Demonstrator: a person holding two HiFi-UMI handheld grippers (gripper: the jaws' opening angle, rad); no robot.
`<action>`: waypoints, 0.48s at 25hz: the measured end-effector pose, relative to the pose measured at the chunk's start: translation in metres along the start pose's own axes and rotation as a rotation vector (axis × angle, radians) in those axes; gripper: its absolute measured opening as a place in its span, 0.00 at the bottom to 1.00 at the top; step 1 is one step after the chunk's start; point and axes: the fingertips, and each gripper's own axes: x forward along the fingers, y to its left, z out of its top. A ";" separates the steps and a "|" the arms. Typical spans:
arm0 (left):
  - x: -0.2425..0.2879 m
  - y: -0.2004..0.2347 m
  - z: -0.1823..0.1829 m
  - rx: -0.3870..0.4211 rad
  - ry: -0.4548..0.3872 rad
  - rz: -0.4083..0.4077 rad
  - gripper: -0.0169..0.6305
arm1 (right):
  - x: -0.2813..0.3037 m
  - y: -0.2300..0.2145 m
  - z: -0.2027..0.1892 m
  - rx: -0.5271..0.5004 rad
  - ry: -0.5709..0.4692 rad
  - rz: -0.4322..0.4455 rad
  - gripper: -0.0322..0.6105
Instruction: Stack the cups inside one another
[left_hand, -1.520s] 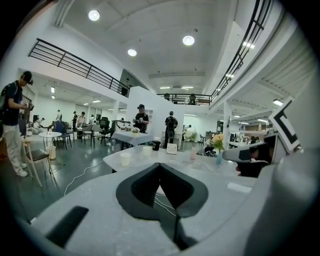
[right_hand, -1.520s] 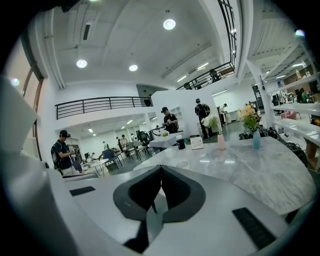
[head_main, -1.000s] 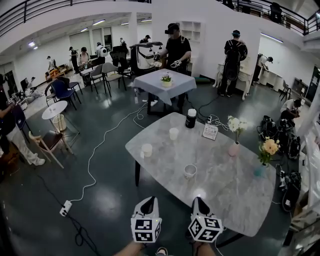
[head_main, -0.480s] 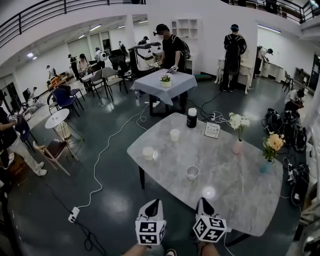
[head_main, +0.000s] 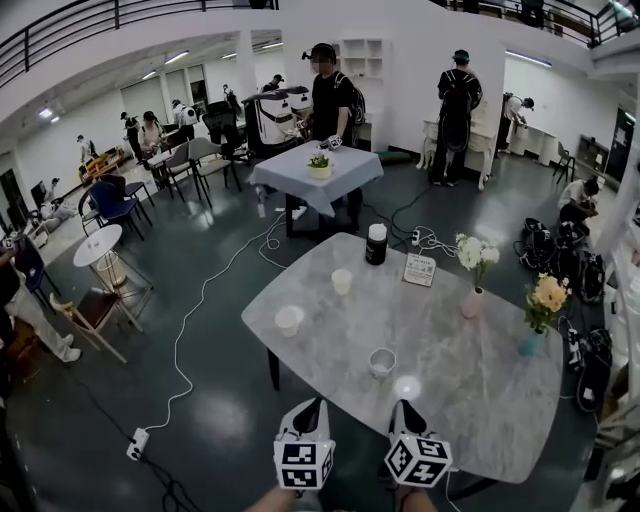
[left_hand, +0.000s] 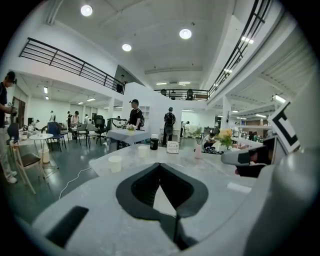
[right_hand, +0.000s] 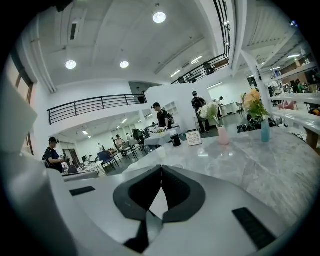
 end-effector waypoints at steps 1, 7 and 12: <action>0.007 0.005 0.003 -0.001 -0.005 -0.003 0.02 | 0.007 0.003 0.002 -0.002 -0.004 -0.002 0.06; 0.045 0.035 0.020 -0.005 -0.007 -0.021 0.02 | 0.049 0.015 0.021 -0.015 -0.020 -0.014 0.06; 0.073 0.054 0.032 -0.004 -0.002 -0.033 0.02 | 0.078 0.022 0.035 -0.017 -0.021 -0.028 0.06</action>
